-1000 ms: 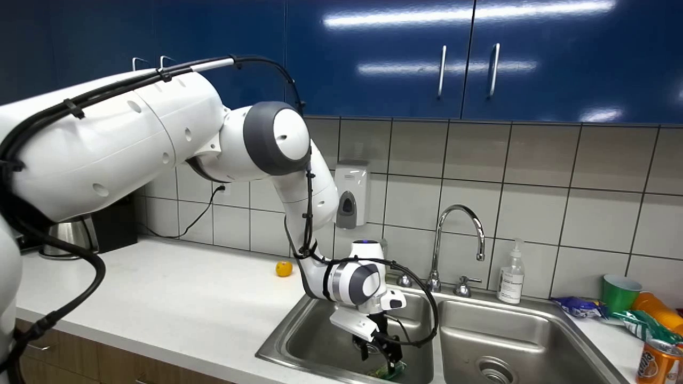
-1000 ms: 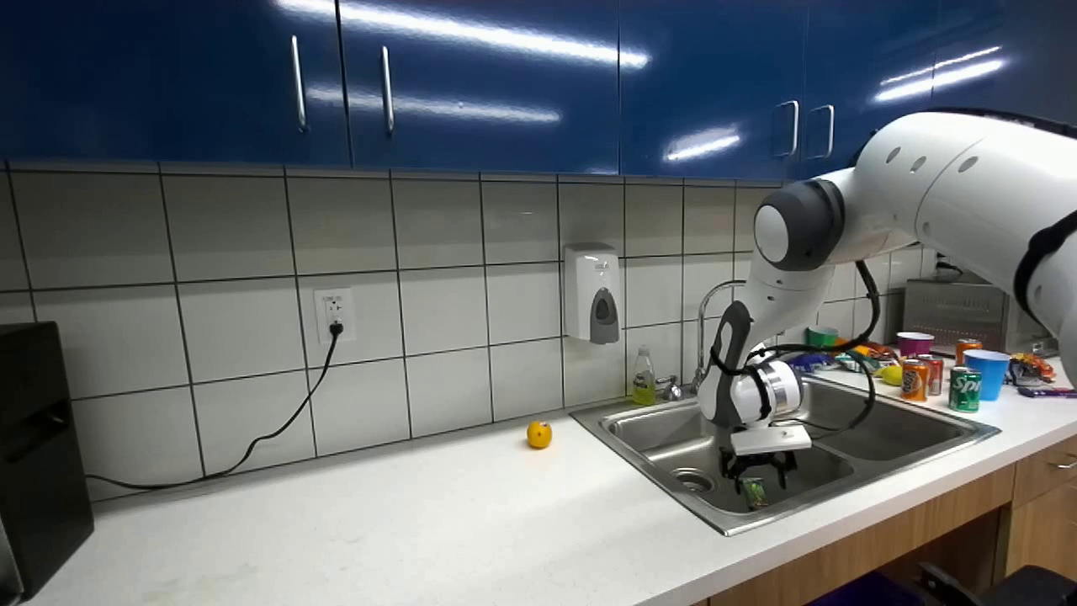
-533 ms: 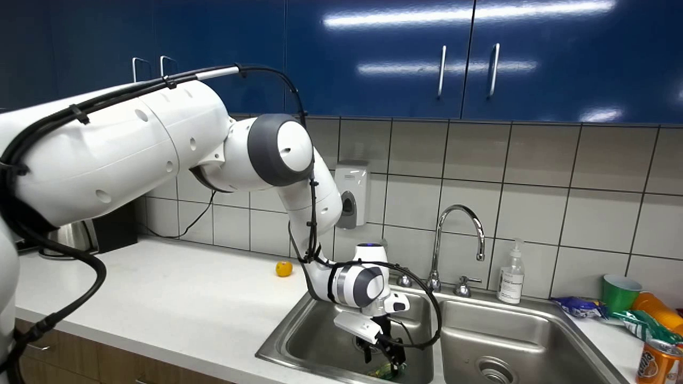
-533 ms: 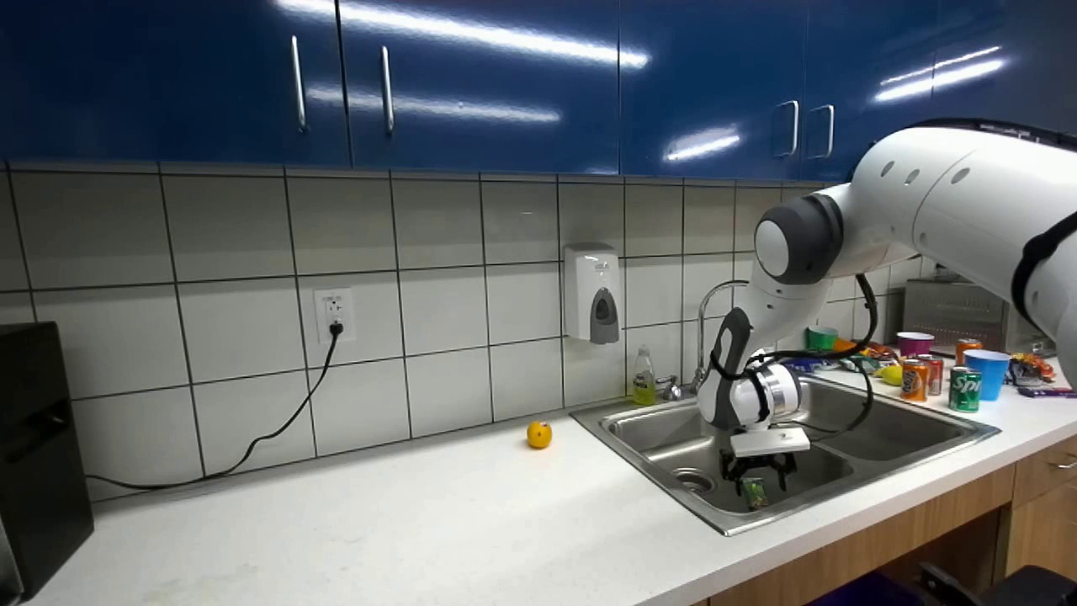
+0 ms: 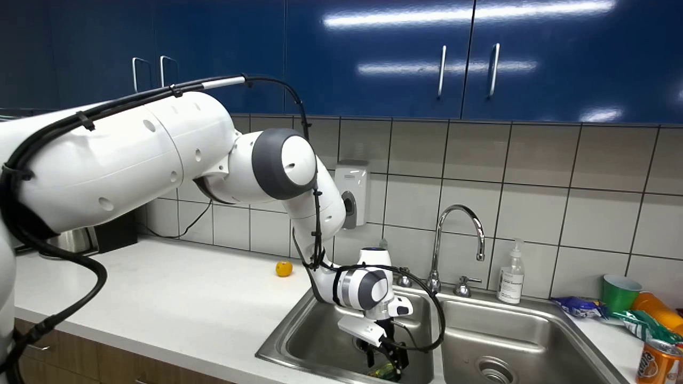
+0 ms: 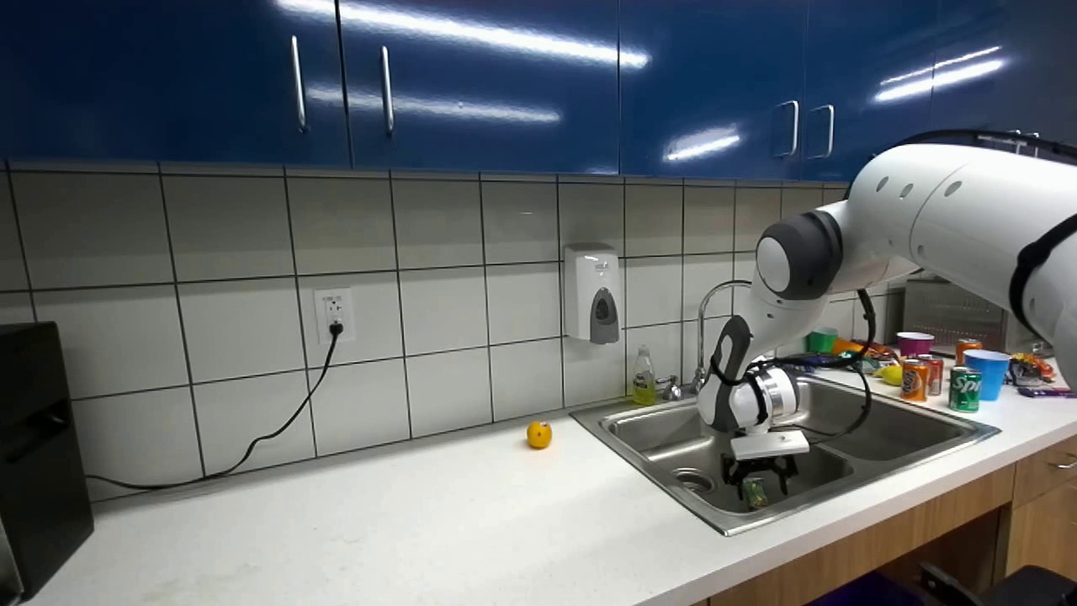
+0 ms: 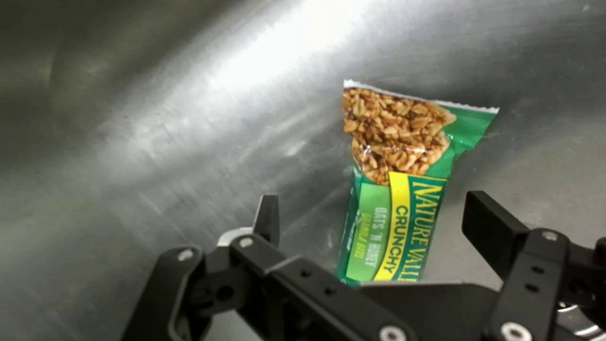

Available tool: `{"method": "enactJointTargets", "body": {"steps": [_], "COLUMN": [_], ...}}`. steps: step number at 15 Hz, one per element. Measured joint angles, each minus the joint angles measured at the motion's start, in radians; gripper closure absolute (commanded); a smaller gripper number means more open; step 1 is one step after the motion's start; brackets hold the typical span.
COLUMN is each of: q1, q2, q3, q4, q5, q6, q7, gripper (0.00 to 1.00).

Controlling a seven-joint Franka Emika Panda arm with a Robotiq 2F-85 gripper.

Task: Move the green object, currently in the sink, to the left counter

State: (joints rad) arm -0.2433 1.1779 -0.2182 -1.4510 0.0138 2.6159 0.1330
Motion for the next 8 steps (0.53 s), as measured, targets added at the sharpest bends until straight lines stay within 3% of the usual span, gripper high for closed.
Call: {"method": "enactJointTargets", "body": {"steps": [6, 7, 8], "q1": [-0.001, -0.001, -0.002], "q2": [0.039, 0.044, 0.050], "q3": [0.000, 0.000, 0.000], "q4": [0.069, 0.079, 0.090], "q5": [0.000, 0.000, 0.000], "q6": [-0.042, -0.048, -0.055], "q7": [0.000, 0.000, 0.000], "gripper": [0.00, 0.05, 0.28]}}
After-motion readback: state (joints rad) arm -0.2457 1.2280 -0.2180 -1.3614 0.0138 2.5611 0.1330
